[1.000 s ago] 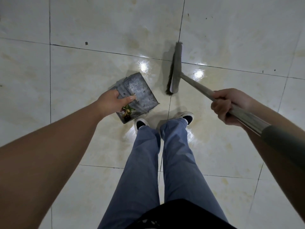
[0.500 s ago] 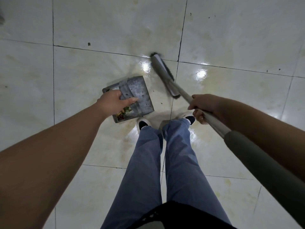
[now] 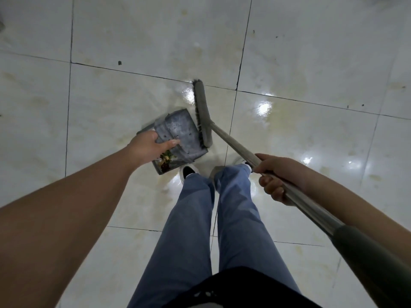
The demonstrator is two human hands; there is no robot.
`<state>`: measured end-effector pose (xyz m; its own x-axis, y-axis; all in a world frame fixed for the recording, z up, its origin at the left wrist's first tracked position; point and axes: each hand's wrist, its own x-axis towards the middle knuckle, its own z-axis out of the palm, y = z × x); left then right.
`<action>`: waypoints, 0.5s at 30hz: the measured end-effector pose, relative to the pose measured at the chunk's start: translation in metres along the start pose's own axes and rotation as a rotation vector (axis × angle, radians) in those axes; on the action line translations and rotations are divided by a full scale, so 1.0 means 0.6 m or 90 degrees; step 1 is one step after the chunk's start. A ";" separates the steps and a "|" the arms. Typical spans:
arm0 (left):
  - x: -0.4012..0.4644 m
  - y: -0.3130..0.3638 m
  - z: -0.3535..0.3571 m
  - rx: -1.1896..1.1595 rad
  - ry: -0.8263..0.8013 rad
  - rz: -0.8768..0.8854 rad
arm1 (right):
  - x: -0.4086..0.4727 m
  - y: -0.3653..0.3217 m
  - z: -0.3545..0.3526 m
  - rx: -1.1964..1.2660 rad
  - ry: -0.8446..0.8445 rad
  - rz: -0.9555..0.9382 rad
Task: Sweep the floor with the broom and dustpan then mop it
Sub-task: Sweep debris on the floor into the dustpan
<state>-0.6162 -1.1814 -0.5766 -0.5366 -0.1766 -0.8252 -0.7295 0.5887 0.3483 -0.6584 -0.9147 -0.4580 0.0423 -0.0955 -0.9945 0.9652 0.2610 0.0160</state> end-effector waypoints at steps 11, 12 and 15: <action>-0.048 -0.005 -0.010 0.013 0.014 0.033 | -0.023 0.045 -0.059 -0.014 0.122 0.007; -0.056 -0.008 -0.009 0.009 0.013 0.033 | -0.023 0.054 -0.062 -0.012 0.123 0.013; -0.085 -0.022 0.002 0.036 0.032 0.038 | -0.021 0.086 -0.063 -0.023 0.117 0.023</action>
<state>-0.5786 -1.1790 -0.5398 -0.5994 -0.1787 -0.7803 -0.6717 0.6424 0.3689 -0.6188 -0.8637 -0.4486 0.0255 0.0900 -0.9956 0.9538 0.2961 0.0512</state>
